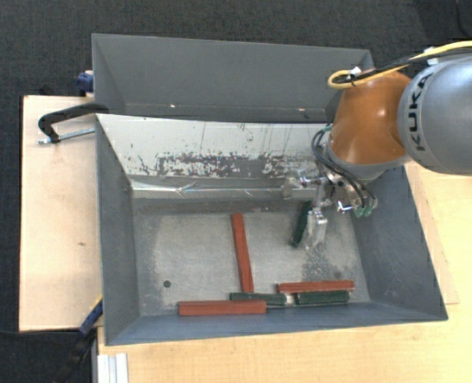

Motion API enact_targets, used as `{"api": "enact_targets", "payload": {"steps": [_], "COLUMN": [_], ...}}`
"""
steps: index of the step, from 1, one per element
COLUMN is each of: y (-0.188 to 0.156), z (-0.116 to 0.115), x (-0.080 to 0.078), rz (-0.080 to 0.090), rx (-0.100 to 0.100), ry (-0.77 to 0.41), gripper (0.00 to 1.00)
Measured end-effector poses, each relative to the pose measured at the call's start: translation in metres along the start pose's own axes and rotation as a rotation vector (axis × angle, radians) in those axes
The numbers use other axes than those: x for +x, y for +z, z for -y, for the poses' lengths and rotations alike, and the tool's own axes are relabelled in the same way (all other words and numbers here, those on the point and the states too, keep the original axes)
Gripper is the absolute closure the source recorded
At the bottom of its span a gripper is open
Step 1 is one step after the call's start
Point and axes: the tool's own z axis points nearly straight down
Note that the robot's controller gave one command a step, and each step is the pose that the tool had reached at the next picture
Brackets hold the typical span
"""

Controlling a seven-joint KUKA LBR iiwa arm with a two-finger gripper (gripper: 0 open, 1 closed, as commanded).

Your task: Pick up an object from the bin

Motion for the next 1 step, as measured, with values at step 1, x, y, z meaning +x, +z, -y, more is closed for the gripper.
{"api": "enact_targets", "payload": {"steps": [1], "y": [-0.0125], "z": [-0.0141], "x": [-0.0045], "rz": [0.005], "rx": [-0.003], "ry": [-0.084], "gripper": [0.0]}}
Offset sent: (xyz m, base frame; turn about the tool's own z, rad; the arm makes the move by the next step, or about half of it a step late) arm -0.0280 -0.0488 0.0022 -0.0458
